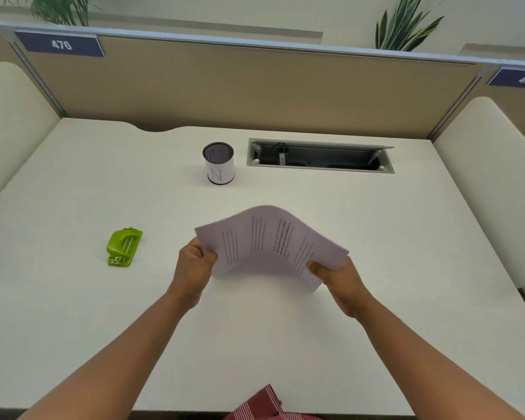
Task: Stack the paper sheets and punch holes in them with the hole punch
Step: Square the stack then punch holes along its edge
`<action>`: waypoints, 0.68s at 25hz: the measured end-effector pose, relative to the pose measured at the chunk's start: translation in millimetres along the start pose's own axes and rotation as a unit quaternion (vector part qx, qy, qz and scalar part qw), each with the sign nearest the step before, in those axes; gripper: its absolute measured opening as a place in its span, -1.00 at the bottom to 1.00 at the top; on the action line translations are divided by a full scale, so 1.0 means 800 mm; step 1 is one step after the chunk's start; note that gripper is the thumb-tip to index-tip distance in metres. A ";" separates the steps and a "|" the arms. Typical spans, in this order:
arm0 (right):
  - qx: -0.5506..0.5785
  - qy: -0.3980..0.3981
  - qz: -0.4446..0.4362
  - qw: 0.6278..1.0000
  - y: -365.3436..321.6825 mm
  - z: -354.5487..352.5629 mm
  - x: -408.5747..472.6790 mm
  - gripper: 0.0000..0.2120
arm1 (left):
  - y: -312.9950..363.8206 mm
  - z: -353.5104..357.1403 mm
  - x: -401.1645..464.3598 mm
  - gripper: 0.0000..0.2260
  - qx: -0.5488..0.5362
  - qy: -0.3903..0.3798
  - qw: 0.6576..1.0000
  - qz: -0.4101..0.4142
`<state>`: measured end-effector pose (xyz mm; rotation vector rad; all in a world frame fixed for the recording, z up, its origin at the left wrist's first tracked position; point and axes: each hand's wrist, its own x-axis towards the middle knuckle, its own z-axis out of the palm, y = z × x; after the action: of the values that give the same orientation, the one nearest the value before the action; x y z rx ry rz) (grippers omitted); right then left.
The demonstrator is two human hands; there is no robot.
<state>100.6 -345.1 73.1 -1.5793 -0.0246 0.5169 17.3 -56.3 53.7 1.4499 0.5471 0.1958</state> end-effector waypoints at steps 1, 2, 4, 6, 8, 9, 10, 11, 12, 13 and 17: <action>-0.003 0.000 0.001 1.000 0.004 0.001 -0.001 -0.70 | -0.004 0.000 -0.003 -0.64 0.000 -0.004 1.000 -0.010; -0.004 0.001 0.001 1.000 0.005 0.001 -0.002 -0.68 | -0.007 0.000 -0.004 -0.63 0.003 -0.005 1.000 -0.016; -0.003 0.007 0.001 1.000 0.003 0.000 -0.003 -0.63 | -0.009 -0.002 -0.003 -0.59 0.010 -0.001 1.000 -0.022; -0.008 0.007 0.003 1.000 0.003 0.001 -0.005 -0.59 | -0.009 -0.004 -0.002 -0.57 0.008 0.002 1.000 -0.025; -0.019 -0.001 0.008 1.000 0.009 0.002 -0.007 -0.63 | -0.012 -0.002 -0.001 -0.59 0.004 -0.003 0.999 -0.037; -0.024 -0.002 0.009 1.000 0.011 0.003 -0.008 -0.67 | -0.014 0.001 -0.001 -0.61 0.004 -0.004 0.999 -0.041; -0.027 0.000 0.008 1.000 0.012 0.004 -0.008 -0.70 | -0.016 0.002 -0.002 -0.63 0.004 0.000 0.999 -0.040; -0.028 0.004 0.005 1.000 0.011 0.005 -0.008 -0.71 | -0.017 0.002 -0.002 -0.64 0.003 0.006 0.999 -0.038; -0.030 0.009 0.004 0.999 0.010 0.006 -0.008 -0.71 | -0.017 0.002 -0.001 -0.63 0.001 0.011 0.999 -0.036; -0.035 0.010 0.006 0.999 0.010 0.006 -0.008 -0.70 | -0.018 0.001 -0.001 -0.62 -0.003 0.012 0.999 -0.037; -0.039 0.005 0.021 0.999 0.011 0.008 -0.010 -0.62 | -0.025 0.001 -0.003 -0.52 -0.015 -0.007 0.999 -0.046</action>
<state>88.5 -342.4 67.3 -1.6622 -0.0035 0.5460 11.6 -60.7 34.9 1.3927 0.5953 0.1210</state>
